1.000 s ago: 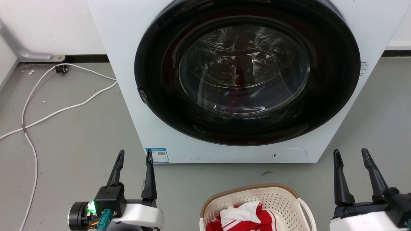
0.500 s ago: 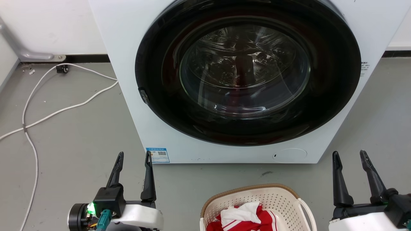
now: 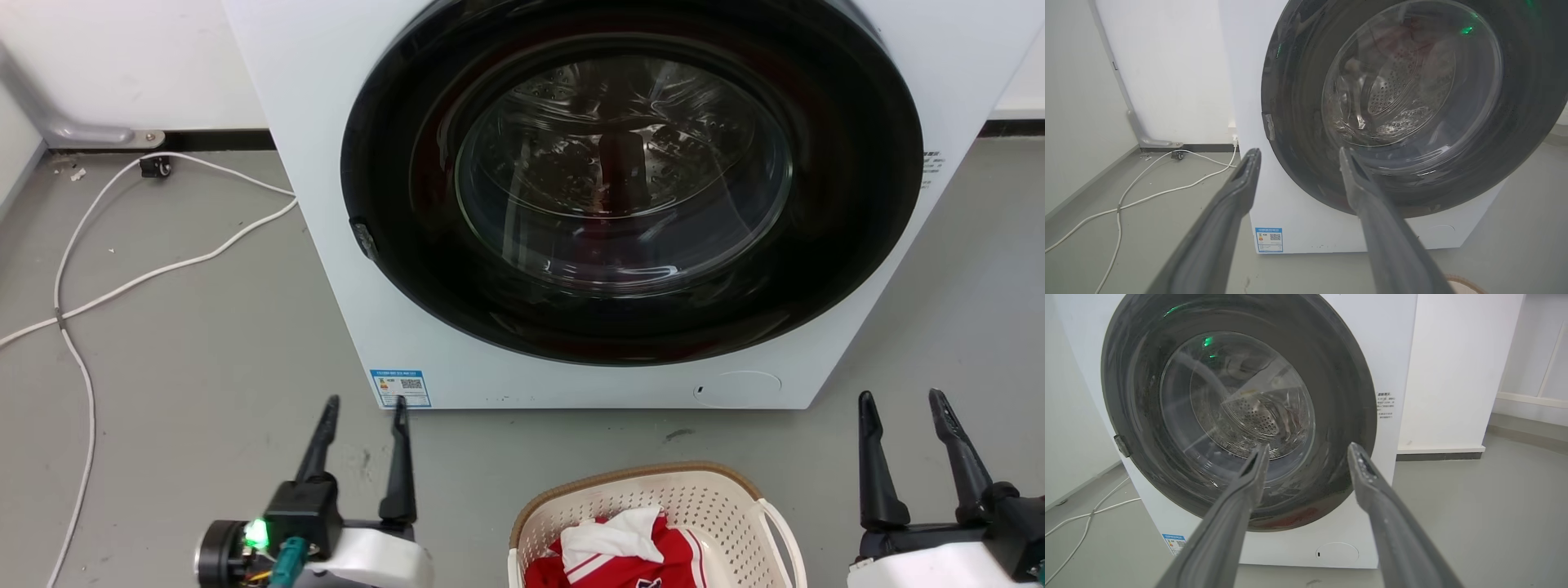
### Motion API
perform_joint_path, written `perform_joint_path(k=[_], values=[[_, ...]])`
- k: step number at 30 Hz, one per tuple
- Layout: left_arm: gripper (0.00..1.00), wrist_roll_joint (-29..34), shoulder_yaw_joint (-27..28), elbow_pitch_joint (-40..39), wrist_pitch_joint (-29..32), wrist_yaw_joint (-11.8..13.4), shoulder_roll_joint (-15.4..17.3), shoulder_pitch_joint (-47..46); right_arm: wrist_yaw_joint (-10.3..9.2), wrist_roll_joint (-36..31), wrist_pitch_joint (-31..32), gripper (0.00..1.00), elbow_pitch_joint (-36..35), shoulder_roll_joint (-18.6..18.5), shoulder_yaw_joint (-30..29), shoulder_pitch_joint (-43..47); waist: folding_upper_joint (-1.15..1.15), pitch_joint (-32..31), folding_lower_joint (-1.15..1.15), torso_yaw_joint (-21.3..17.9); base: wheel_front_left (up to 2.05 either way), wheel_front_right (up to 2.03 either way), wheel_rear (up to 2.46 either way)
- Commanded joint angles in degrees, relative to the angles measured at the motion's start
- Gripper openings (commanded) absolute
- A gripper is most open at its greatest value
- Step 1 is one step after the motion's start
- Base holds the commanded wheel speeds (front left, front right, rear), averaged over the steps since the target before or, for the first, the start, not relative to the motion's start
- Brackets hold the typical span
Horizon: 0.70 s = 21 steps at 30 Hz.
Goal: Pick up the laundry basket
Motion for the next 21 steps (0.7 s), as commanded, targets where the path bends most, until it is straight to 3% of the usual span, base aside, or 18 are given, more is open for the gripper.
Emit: perform_joint_path(k=[1, 12, 21], values=[[1.0, 0.3, -1.0, 0.9, -0.2, -0.4, 0.1, -0.5, -0.02, -1.1, -0.1, 1.0, 0.7, -0.3, -0.7, -0.7, 0.0, 0.5, 0.0, -0.1, 0.0, 0.0, 0.0], [1.0, -1.2, -8.8, 9.7, -0.2, -3.4, 0.1, -5.4, -0.02, -9.4, -0.1, 1.0, 9.1, -0.2, -3.7, -5.0, 0.0, 7.1, 0.0, -0.5, 0.0, 0.0, 0.0], [1.0, -6.3, -12.8, 23.1, -0.2, -6.7, 0.1, -12.4, -0.03, -16.4, -0.1, 1.0, 19.1, -0.2, -6.3, -11.0, 0.0, 16.2, 0.0, -1.0, 0.0, 0.0, 0.0]])
